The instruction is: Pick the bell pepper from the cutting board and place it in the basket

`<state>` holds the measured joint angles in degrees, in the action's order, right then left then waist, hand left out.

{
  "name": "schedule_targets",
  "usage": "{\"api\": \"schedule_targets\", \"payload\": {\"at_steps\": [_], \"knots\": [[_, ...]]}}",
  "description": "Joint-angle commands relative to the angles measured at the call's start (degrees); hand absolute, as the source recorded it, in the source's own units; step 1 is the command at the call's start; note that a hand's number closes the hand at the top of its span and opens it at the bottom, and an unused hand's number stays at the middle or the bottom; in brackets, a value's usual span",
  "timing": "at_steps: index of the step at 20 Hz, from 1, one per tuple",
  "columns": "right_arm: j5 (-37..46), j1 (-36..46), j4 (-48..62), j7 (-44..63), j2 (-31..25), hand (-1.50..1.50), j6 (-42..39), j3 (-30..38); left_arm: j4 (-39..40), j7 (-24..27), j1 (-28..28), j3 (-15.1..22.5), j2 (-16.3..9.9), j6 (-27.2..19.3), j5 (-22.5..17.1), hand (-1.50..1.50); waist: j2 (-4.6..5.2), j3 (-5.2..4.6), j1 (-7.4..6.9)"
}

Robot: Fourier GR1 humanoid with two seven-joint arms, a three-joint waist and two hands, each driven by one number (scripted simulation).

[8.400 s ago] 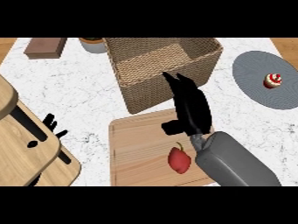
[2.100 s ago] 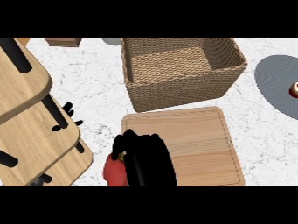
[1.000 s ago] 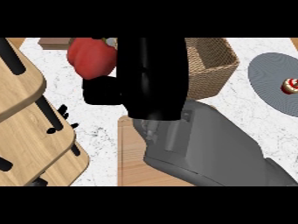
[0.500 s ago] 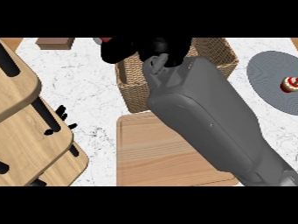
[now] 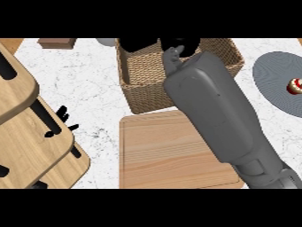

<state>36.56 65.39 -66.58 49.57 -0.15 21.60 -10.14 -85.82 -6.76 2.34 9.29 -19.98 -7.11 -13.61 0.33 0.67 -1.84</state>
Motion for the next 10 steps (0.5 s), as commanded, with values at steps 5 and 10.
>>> {"api": "schedule_targets", "payload": {"at_steps": [5, 10], "knots": [[-5.3, -1.9, 6.7, -9.4, 0.1, 1.50, 5.5, 3.0, 4.5, -5.8, 5.2, 1.3, -0.4, -0.3, 0.2, 0.00, 0.42, -0.64, -0.36], [1.9, -4.4, 13.9, -6.9, -3.4, 1.50, 7.5, 1.5, 5.5, -5.6, 4.3, 1.7, 0.7, -1.3, 0.5, 0.00, 0.28, -0.75, 1.19]]}}
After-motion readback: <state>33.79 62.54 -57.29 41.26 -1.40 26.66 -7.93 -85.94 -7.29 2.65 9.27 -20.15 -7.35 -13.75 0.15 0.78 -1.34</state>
